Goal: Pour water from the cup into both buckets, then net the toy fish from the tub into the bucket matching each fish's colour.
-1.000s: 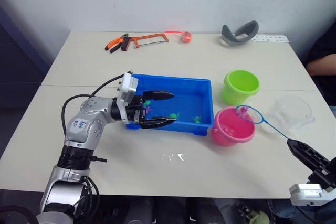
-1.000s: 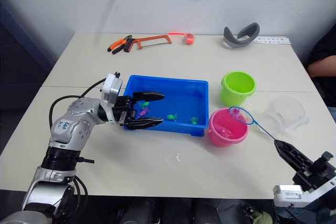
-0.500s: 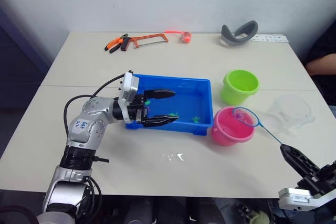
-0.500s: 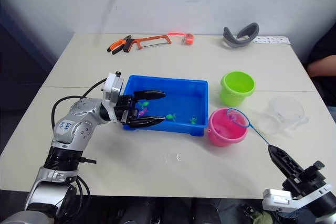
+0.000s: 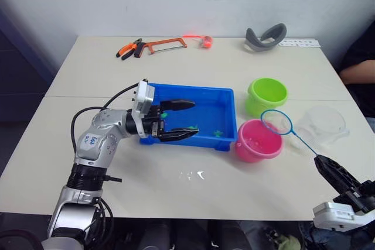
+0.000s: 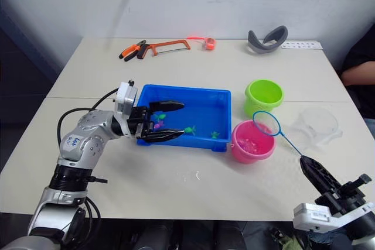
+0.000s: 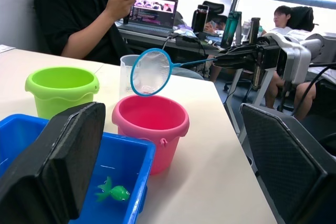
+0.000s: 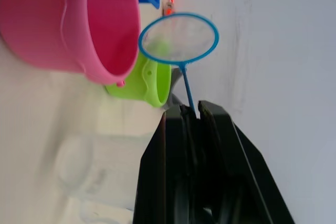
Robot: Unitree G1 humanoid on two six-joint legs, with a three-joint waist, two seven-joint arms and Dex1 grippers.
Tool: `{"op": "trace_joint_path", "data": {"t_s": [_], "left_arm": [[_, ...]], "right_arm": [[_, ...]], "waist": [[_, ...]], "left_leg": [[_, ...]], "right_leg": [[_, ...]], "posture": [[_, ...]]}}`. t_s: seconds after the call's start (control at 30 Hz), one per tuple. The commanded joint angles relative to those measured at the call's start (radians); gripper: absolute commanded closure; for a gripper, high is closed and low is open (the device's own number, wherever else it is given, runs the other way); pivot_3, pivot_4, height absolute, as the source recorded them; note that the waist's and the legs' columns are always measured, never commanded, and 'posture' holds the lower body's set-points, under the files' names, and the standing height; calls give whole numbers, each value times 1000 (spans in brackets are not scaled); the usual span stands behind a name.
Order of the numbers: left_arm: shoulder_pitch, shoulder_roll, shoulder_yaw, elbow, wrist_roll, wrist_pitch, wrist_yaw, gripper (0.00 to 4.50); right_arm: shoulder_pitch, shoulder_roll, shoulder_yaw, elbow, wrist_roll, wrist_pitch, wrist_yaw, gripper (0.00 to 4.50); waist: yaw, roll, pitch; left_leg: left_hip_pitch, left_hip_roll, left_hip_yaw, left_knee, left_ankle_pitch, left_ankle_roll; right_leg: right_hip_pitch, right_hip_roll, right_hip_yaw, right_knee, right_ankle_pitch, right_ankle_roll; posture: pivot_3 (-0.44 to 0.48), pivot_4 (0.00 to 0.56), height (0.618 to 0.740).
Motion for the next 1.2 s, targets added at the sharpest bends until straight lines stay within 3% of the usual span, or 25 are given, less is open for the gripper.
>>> {"op": "trace_joint_path", "data": {"t_s": [0.03,0.23,0.4,0.6,0.8,0.93,1.2], "left_arm": [[7,8,87,-13,-50,2,37,33],[69,77,252,31,-87,11,85,33],[167,155,347,29,-68,-23,100,33],[273,192,441,0,-57,-62,162,33],[381,213,467,-82,-61,-62,186,33],[427,226,471,-92,-38,-81,198,33],[499,241,466,-107,-30,-99,194,33]], "right_arm": [[-32,-69,36,-93,341,190,142,4500],[-276,-284,190,-252,902,677,323,4500],[-643,-345,404,-239,1066,1057,276,4500],[-1046,-266,681,-157,1110,1410,279,4500],[-1285,-120,882,-60,1055,1590,304,4500],[-1360,-50,955,-4,991,1613,319,4500],[-1390,-27,974,16,945,1643,371,4500]], "waist": [[-7,0,0],[-17,0,0],[-10,-1,0],[-15,-2,0],[-20,-1,0],[-16,-1,0],[-22,-1,0]], "left_leg": [[3,0,-1,-1,0,0],[7,2,-3,-1,-2,1],[4,3,-7,0,-4,0],[2,2,-9,1,-6,1],[0,2,-8,-1,-7,0],[-1,2,-8,-1,-7,1],[-2,2,-7,-2,-9,1]], "right_leg": [[3,-1,0,-1,0,0],[7,-2,-2,-1,-1,-1],[7,-3,-8,-2,-1,-3],[7,-6,-9,-6,-1,-3],[5,-5,-9,-6,-1,-3],[4,-5,-9,-5,-1,-3],[2,-5,-9,-5,-1,-3]], "posture": [[0,150,740],[0,150,740],[0,150,740],[0,150,740],[0,150,740],[0,150,740],[0,150,740]]}}
